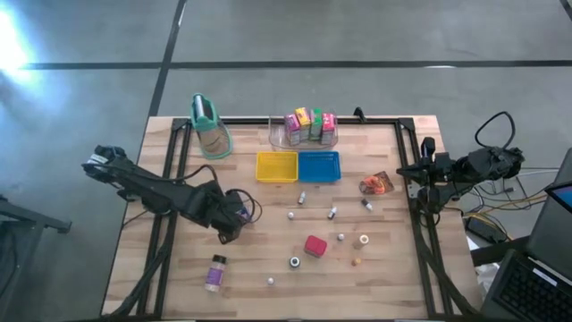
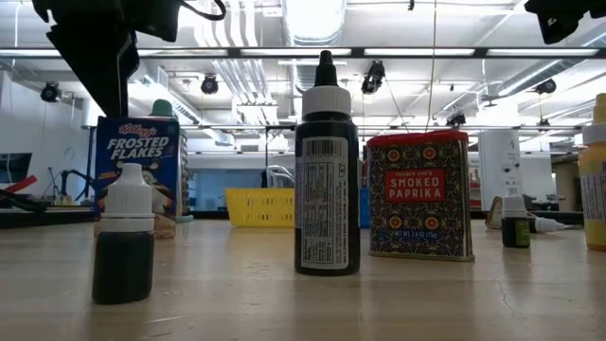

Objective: Pick & Place Kitchen Items
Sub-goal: Put the blue cereal box into the transparent bin

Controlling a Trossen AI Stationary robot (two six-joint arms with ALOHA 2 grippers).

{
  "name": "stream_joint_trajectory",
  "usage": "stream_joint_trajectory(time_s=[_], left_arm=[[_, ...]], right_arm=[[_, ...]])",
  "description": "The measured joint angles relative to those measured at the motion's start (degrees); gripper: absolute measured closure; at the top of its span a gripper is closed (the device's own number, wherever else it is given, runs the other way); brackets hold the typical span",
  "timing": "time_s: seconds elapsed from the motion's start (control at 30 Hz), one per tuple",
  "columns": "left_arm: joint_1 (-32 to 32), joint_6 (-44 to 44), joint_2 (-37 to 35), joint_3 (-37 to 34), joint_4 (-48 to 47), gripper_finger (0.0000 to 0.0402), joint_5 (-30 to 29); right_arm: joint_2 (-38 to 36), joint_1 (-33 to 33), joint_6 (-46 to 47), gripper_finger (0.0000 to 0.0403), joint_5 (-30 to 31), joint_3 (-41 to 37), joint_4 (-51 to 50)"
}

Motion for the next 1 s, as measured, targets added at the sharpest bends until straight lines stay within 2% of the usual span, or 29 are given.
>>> stream_joint_trajectory(time_s=[0.57, 1.0], left_arm=[[0.3, -1.4, -1.8, 1.0, -2.6, 0.0085, -1.2], [0.3, -2.9, -1.8, 2.6, -1.9, 0.0085, 0.4]], right_arm=[[0.0, 0.0, 0.0, 0.0394, 0.0, 0.0, 0.0], [0.0, 0.0, 0.0, 0.0394, 0.0, 0.0, 0.0]])
